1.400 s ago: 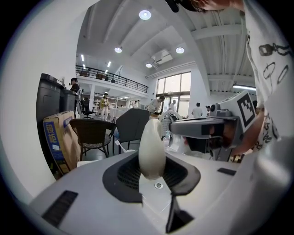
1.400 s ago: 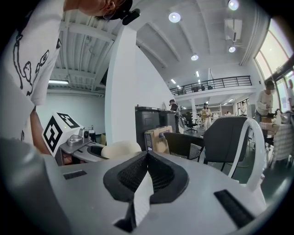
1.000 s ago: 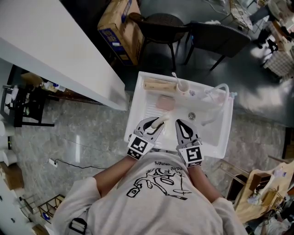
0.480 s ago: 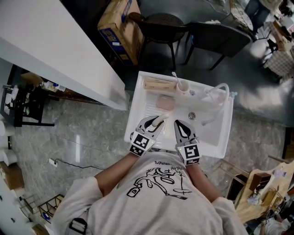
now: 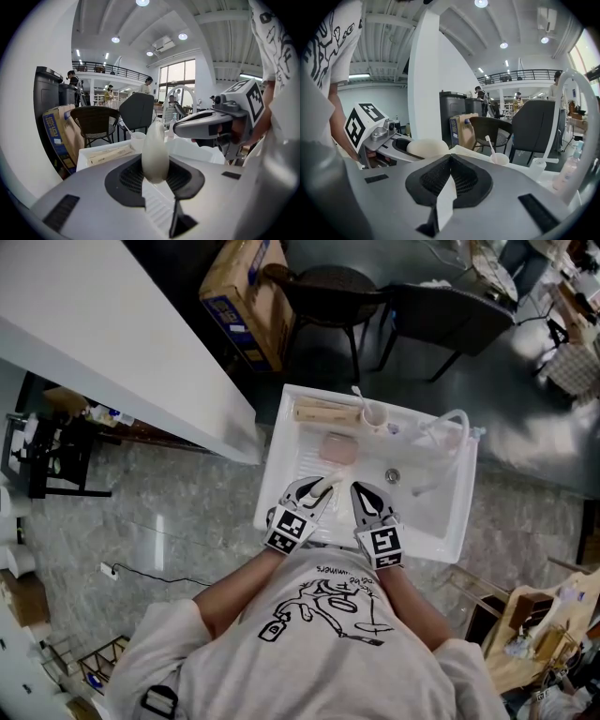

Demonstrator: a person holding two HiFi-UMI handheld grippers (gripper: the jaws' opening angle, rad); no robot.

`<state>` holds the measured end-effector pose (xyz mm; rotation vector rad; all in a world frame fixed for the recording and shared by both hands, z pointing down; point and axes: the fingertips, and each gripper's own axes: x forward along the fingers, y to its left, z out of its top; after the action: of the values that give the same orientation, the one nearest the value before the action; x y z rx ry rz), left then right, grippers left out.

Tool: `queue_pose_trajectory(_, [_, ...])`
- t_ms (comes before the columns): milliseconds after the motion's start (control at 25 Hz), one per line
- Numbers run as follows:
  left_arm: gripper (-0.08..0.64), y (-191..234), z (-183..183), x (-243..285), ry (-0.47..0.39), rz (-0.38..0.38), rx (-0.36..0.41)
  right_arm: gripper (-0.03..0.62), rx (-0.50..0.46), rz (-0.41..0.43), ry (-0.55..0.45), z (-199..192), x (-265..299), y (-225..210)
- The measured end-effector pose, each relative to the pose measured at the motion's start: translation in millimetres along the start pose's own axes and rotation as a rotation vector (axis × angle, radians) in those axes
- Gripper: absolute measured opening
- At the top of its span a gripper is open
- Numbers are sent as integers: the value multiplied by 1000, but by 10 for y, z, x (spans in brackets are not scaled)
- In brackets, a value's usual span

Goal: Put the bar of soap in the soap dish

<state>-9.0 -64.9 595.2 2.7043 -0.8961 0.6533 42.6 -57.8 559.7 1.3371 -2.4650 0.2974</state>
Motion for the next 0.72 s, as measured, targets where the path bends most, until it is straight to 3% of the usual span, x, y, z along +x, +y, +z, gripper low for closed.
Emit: queue_pose_trajectory(720, [103,133,-191,178,49,5,16,21,4,-1,60,-269,220,-99])
